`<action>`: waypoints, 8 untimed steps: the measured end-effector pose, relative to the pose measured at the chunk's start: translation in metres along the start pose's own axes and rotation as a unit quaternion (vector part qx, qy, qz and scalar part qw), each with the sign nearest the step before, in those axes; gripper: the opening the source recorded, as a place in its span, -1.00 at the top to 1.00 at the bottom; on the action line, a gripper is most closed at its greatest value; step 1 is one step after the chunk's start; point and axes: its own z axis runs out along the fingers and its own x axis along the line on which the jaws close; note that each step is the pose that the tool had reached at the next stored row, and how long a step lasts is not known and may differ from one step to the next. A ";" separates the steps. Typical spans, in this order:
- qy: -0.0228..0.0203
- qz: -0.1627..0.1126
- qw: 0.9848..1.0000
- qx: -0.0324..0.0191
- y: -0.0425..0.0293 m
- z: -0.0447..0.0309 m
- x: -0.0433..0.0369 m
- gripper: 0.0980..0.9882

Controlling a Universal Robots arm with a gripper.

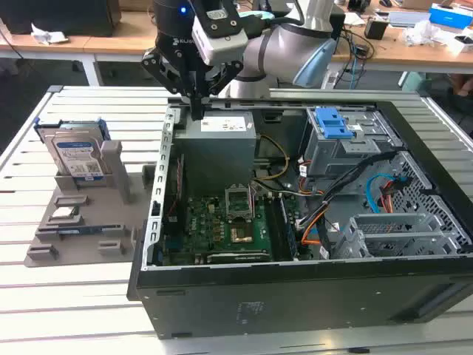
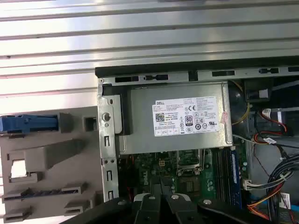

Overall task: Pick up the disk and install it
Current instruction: 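Reach for the disk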

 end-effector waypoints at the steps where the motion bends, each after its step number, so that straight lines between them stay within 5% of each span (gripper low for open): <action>1: 0.000 0.000 1.000 0.000 -0.0006 -0.0002 0.0077 0.99; 2: 0.000 0.000 1.000 0.000 -0.0013 -0.0005 0.0168 0.99; 8: 0.000 0.000 1.000 0.000 -0.0031 -0.0011 0.0409 0.99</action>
